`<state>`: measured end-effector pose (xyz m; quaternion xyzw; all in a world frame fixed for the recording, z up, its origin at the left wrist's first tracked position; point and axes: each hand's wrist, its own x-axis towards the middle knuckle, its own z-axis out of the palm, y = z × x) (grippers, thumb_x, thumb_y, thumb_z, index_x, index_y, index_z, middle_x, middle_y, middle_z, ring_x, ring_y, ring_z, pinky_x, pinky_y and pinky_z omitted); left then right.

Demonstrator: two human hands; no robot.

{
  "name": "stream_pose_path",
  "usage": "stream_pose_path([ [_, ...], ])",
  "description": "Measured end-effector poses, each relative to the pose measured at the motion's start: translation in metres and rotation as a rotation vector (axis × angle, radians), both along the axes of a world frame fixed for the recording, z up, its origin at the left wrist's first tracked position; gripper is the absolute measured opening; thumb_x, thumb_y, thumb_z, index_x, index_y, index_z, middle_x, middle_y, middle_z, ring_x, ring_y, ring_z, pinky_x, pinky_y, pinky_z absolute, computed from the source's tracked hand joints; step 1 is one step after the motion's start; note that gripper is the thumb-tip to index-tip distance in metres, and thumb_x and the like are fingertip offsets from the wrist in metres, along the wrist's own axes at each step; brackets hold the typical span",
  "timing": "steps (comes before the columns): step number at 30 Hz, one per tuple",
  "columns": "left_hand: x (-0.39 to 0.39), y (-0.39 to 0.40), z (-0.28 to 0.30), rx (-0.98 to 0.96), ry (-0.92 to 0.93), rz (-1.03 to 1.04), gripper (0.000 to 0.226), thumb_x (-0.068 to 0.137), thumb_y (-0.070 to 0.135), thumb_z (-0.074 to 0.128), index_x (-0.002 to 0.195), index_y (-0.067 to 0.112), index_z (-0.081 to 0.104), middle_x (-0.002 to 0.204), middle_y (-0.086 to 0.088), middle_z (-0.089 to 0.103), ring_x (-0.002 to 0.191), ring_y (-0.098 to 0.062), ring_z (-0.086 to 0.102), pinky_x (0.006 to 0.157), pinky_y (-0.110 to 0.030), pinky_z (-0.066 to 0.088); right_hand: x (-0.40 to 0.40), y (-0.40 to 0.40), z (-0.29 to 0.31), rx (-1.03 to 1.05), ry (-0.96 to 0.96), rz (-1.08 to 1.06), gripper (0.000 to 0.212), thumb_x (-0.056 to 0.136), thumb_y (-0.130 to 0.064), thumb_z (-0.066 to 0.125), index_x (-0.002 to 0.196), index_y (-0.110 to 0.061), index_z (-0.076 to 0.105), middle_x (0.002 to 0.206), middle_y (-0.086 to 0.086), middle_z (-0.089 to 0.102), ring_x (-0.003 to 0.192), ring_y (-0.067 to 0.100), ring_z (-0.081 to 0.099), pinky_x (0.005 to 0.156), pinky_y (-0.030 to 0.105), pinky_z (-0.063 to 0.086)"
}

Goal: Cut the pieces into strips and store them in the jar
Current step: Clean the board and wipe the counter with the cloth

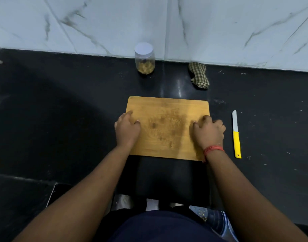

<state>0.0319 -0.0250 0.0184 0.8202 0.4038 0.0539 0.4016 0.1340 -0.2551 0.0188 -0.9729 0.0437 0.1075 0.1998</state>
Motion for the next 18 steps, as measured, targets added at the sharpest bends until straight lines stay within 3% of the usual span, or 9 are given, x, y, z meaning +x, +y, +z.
stream_pose_path([
  [4, -0.010, 0.026, 0.009, -0.187, -0.055, 0.115, 0.053, 0.095, 0.030, 0.057, 0.147, 0.027, 0.049, 0.151, -0.002, 0.045, 0.140, -0.027, 0.037, 0.117, -0.047, 0.032, -0.006, 0.025, 0.006, 0.049, 0.051, -0.040, 0.055, 0.089, -0.053, 0.051, 0.134, -0.022, 0.048, 0.134, 0.019, 0.041, 0.126, 0.038, 0.036, 0.104, 0.053, 0.038],
  [8, -0.043, 0.057, 0.017, -0.178, -0.100, 0.234, 0.049, 0.094, 0.028, 0.056, 0.143, 0.029, 0.053, 0.150, -0.001, 0.046, 0.142, -0.025, 0.030, 0.117, -0.044, 0.029, -0.017, 0.075, 0.011, 0.047, 0.048, 0.040, 0.056, 0.088, -0.056, 0.050, 0.134, -0.025, 0.046, 0.134, 0.017, 0.042, 0.126, 0.036, 0.036, 0.105, 0.052, 0.036],
  [14, -0.114, 0.135, 0.024, -0.170, -0.120, 0.523, 0.045, 0.093, 0.028, 0.057, 0.138, 0.031, 0.057, 0.148, -0.002, 0.046, 0.137, -0.028, 0.032, 0.111, -0.038, 0.030, -0.033, 0.203, 0.023, 0.076, 0.044, 0.310, 0.055, 0.087, -0.053, 0.052, 0.135, -0.025, 0.047, 0.133, 0.015, 0.043, 0.126, 0.036, 0.037, 0.106, 0.049, 0.035],
  [18, -0.170, 0.172, 0.025, -0.247, -0.168, 0.755, 0.041, 0.092, 0.031, 0.057, 0.133, 0.033, 0.060, 0.146, -0.003, 0.043, 0.136, -0.030, 0.032, 0.115, -0.042, 0.031, -0.038, 0.306, 0.032, 0.131, 0.050, 0.554, 0.049, 0.086, -0.043, 0.053, 0.134, -0.030, 0.048, 0.135, 0.012, 0.045, 0.129, 0.035, 0.036, 0.107, 0.050, 0.033],
])
